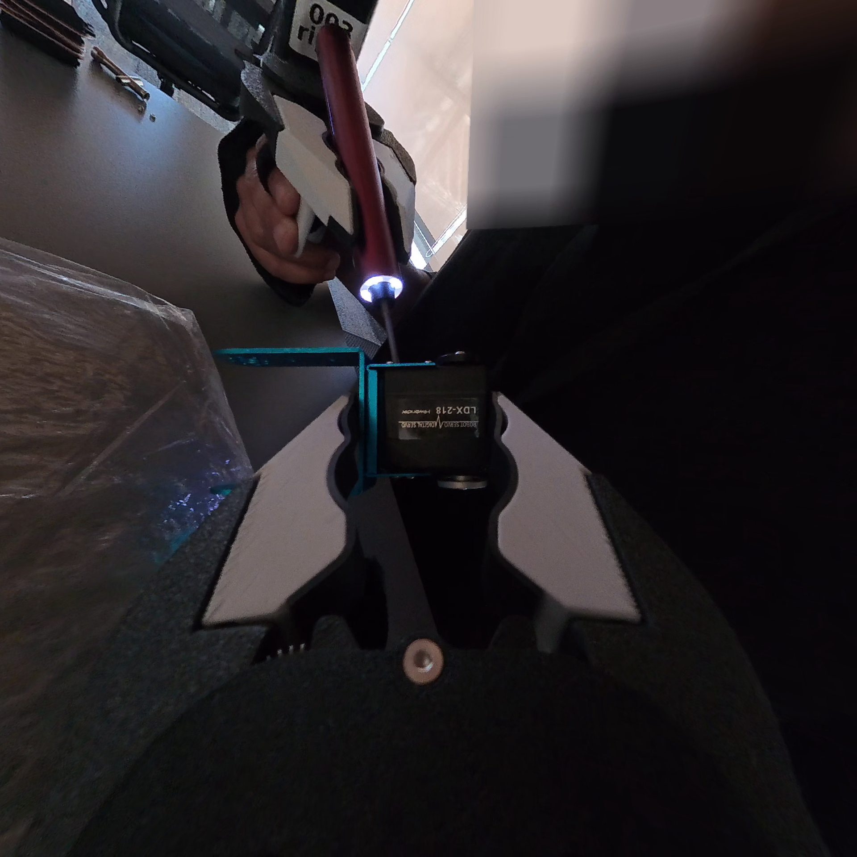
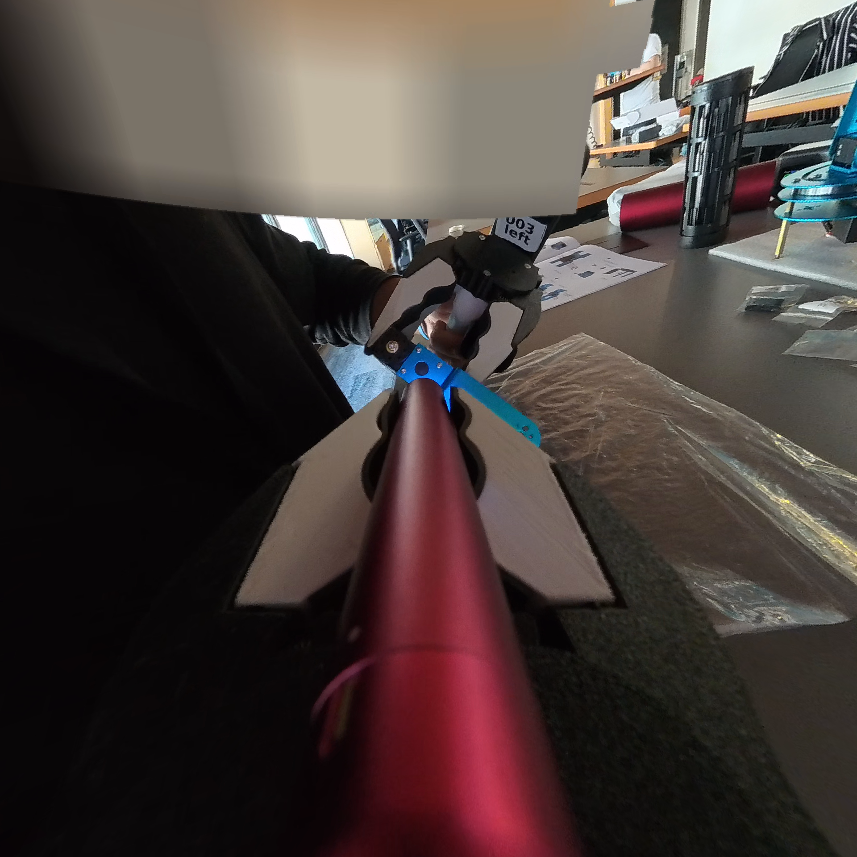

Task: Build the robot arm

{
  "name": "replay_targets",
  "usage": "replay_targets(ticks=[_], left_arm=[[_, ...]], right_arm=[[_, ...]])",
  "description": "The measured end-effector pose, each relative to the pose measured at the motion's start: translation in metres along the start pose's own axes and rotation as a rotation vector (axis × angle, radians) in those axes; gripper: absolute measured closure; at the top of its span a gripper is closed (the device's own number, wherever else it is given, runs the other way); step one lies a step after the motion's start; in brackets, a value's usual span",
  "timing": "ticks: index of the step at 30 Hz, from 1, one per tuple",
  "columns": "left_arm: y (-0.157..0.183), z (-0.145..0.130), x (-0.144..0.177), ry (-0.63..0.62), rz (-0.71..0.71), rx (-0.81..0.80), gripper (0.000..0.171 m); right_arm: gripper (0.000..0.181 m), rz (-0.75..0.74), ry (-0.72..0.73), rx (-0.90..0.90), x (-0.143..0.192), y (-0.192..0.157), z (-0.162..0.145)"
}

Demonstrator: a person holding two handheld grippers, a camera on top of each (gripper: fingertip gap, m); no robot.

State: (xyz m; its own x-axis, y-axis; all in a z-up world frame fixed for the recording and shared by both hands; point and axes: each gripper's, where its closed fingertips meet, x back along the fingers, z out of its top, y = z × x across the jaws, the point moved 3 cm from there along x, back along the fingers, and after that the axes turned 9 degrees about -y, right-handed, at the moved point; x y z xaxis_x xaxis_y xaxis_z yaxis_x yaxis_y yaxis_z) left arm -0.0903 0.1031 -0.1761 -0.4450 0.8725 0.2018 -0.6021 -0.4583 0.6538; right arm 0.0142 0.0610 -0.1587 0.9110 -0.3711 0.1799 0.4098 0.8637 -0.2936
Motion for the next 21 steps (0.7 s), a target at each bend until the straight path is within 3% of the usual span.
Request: replay_targets(ticks=[17,21], left_arm=[[-0.0044,0.0024,0.001,0.009,0.05,-0.021,0.12],[-0.0017,0.005,0.0039,0.06,-0.033,0.025,0.12]], right_arm=[[0.159,-0.032,0.005,-0.003,-0.0009,0.0011,-0.0042],[0.149,-0.055,0.03,0.092,-0.0025,-0.0063,0.0011]])
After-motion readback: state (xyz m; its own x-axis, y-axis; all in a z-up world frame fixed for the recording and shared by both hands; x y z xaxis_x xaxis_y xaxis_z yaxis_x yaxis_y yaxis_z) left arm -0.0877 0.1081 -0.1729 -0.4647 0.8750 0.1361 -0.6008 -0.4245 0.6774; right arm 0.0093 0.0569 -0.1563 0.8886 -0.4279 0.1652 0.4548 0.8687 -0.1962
